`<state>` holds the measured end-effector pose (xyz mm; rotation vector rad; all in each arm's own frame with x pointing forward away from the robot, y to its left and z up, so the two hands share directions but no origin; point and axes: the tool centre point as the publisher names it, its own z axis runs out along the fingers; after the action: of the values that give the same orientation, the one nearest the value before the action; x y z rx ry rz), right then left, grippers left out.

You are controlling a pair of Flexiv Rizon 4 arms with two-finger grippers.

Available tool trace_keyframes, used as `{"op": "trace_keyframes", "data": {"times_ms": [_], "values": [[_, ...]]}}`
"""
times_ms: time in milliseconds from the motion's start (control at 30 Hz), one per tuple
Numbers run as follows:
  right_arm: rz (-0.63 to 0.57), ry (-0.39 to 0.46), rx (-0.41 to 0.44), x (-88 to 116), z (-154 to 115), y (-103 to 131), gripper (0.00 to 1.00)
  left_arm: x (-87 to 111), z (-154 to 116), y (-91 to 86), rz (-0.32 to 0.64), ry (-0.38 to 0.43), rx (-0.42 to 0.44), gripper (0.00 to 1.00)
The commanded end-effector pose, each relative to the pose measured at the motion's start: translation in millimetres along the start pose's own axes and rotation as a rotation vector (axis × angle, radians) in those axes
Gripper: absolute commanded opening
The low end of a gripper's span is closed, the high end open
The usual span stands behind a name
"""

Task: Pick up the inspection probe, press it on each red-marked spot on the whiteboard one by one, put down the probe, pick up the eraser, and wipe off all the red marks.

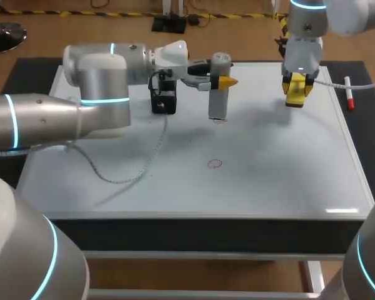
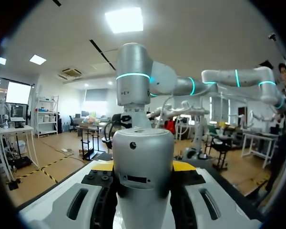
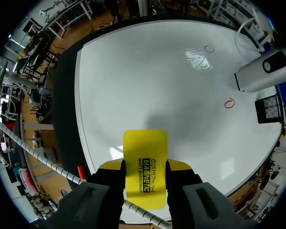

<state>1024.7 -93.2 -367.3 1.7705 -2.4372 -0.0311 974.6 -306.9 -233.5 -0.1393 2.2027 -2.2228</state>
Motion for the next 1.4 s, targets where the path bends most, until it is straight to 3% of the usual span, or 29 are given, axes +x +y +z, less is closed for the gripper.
{"op": "trace_keyframes", "data": {"times_ms": [33,633,1400], "values": [[-0.002,0.001,0.001,1.1,-1.2,-0.2,0.0,-0.8,8.0,4.8,0.013,-0.057,0.017,0.0],[-0.002,0.001,0.001,1.1,-1.2,-0.2,0.0,-15.7,22.6,28.8,0.034,-0.157,0.007,0.0],[-0.002,0.001,0.001,1.1,-1.2,-0.2,0.0,-30.1,18.0,39.5,0.052,-0.173,0.001,0.0]]}}
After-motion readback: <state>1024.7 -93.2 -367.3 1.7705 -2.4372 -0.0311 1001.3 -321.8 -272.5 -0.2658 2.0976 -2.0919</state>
